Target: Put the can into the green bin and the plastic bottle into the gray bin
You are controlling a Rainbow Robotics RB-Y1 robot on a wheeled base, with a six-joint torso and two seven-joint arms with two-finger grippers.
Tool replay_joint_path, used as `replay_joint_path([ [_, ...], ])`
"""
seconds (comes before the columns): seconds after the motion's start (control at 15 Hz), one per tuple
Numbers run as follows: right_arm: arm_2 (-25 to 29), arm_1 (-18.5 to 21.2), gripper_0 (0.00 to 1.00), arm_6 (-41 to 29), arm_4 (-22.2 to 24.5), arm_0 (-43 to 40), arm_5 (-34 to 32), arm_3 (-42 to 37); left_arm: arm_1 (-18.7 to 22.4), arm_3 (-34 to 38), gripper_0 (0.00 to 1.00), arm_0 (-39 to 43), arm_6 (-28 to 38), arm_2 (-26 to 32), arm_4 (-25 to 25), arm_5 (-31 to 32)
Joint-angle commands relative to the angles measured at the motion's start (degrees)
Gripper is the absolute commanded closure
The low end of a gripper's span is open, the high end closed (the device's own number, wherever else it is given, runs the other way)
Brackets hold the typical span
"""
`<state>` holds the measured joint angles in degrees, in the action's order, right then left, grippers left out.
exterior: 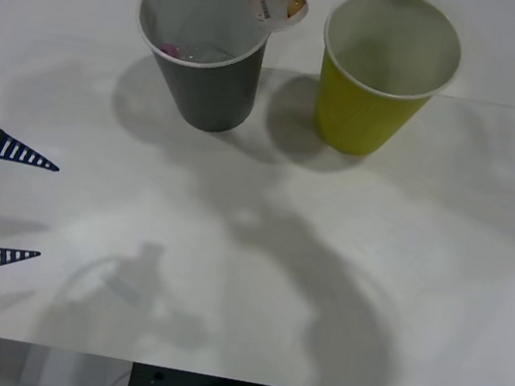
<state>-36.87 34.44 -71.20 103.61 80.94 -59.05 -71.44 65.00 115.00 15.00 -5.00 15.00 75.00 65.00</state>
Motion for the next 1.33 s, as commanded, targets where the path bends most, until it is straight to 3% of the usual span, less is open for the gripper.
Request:
replay_joint_path([
  [0.07, 0.0, -4.7, 1.00, 0.7, 2.8, 1.4, 1.7, 5.2, 0.0, 0.0, 0.00, 0.0, 0.0, 0.0, 0.0, 0.0],
  [0.4, -2.0, -10.4, 1.00, 3.3, 3.9, 4.3, 5.4, 13.1, 0.0, 0.0, 0.00, 0.0, 0.0, 0.0, 0.0, 0.0],
  [0.53, -3.6, -10.5, 0.90, 2.8, 4.0, 4.7, 6.8, 13.9, 0.0, 0.0, 0.00, 0.0, 0.0, 0.0, 0.0, 0.0],
  [0.6, -3.6, -10.5, 0.81, 3.1, 4.0, 4.7, 6.8, 13.9, 0.0, 0.0, 0.00, 0.0, 0.0, 0.0, 0.0, 0.0],
  [0.67, -3.6, -10.5, 0.58, 3.1, 4.0, 4.7, 6.8, 13.9, 0.0, 0.0, 0.00, 0.0, 0.0, 0.0, 0.0, 0.0],
  [0.8, -3.6, -10.5, 0.00, 3.1, 3.7, 4.7, 6.6, 14.0, 0.0, 0.0, 0.00, 0.0, 0.0, 0.0, 0.0, 0.0],
  [1.2, -3.6, -9.4, 0.00, 2.9, 2.9, 4.7, 6.4, 14.2, 0.0, 0.0, 0.00, 0.0, 0.0, 0.0, 0.0, 0.0],
  [1.33, -2.9, -7.7, 0.00, 2.9, 2.3, 4.7, 3.6, 12.8, 0.0, 0.0, 0.00, 0.0, 0.0, 0.0, 0.0, 0.0],
])
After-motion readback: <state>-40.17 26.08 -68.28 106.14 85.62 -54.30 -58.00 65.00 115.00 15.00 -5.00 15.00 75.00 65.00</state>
